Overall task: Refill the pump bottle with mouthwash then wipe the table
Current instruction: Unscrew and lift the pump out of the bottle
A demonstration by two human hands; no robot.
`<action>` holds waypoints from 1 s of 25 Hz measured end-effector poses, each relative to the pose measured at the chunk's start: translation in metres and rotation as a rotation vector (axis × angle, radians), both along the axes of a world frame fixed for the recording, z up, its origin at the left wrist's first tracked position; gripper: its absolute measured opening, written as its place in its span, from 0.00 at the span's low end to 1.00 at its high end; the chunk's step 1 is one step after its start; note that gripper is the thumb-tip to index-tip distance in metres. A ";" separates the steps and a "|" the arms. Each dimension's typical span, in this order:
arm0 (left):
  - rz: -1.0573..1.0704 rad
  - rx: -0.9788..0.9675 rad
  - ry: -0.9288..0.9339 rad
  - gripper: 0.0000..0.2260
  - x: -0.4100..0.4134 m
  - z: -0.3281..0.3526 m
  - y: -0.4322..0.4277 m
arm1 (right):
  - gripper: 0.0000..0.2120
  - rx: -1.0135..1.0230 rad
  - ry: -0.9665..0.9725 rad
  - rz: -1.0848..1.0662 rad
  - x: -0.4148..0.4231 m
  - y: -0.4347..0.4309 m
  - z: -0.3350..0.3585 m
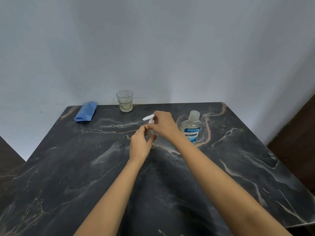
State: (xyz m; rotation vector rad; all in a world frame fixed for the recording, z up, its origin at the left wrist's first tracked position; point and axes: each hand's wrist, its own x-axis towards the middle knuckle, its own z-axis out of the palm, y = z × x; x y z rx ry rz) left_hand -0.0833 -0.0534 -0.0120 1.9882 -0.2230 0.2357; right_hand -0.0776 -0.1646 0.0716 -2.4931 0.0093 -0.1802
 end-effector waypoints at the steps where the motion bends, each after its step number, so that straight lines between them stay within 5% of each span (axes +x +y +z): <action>1: -0.013 0.015 -0.018 0.12 0.002 -0.002 0.000 | 0.08 0.007 -0.007 0.012 -0.001 -0.002 -0.001; 5: -0.096 0.103 -0.045 0.14 0.009 -0.002 0.003 | 0.07 0.051 -0.013 0.116 -0.004 -0.010 0.004; 11: -0.113 0.117 -0.022 0.11 0.008 0.003 0.004 | 0.24 0.098 0.020 0.168 -0.005 -0.015 0.005; 17: -0.077 0.132 -0.017 0.14 0.009 0.004 0.003 | 0.12 -0.232 0.019 0.139 -0.002 -0.010 0.022; 20: -0.069 0.136 -0.023 0.14 0.008 0.004 0.003 | 0.18 -0.422 -0.006 0.213 -0.001 -0.012 0.034; 23: -0.070 0.141 -0.020 0.16 0.007 0.002 0.003 | 0.36 -0.500 -0.130 -0.028 0.000 -0.007 0.033; 25: -0.060 0.121 -0.022 0.17 0.006 0.001 0.003 | 0.39 -0.313 -0.125 -0.201 -0.003 -0.001 0.022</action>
